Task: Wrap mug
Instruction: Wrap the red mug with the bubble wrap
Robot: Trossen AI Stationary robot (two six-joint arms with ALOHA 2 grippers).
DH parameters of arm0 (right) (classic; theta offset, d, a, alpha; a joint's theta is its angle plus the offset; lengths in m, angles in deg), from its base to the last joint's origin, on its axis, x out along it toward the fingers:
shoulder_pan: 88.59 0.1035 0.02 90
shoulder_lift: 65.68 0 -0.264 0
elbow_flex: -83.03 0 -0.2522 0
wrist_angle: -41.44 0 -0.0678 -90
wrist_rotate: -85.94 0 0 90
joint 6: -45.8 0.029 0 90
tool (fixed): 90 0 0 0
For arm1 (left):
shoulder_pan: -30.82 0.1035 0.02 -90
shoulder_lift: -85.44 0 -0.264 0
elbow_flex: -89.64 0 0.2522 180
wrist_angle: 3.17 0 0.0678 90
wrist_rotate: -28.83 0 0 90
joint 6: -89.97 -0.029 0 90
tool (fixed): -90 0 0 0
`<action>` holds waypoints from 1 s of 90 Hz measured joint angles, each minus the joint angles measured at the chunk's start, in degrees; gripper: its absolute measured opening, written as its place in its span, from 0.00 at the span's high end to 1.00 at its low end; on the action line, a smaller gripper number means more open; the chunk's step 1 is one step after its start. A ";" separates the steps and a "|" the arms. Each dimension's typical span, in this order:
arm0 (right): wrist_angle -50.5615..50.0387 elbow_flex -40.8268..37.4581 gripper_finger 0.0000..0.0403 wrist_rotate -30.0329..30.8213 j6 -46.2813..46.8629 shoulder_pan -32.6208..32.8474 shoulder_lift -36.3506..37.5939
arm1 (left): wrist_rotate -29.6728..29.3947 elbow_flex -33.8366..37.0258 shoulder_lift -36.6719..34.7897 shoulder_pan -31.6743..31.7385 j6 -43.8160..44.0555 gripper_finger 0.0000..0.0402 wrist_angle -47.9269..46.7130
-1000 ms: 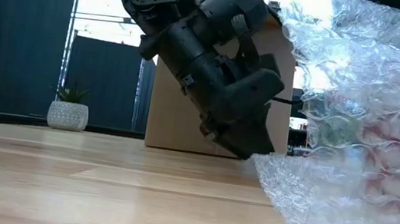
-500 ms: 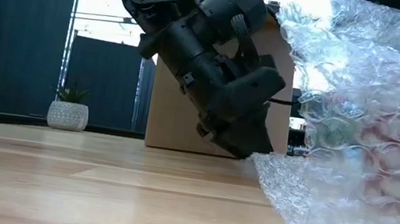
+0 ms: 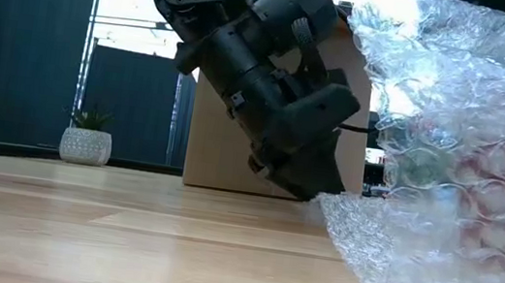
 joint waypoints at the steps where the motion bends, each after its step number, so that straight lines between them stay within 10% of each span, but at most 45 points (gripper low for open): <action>1: 0.00 0.00 0.61 0.00 0.00 0.00 0.00 | 0.01 0.00 0.00 0.00 -0.01 0.66 0.00; 90: 3.10 0.00 0.61 0.02 0.00 0.00 0.00 | 0.10 -0.04 -0.02 -0.28 -0.06 0.66 0.00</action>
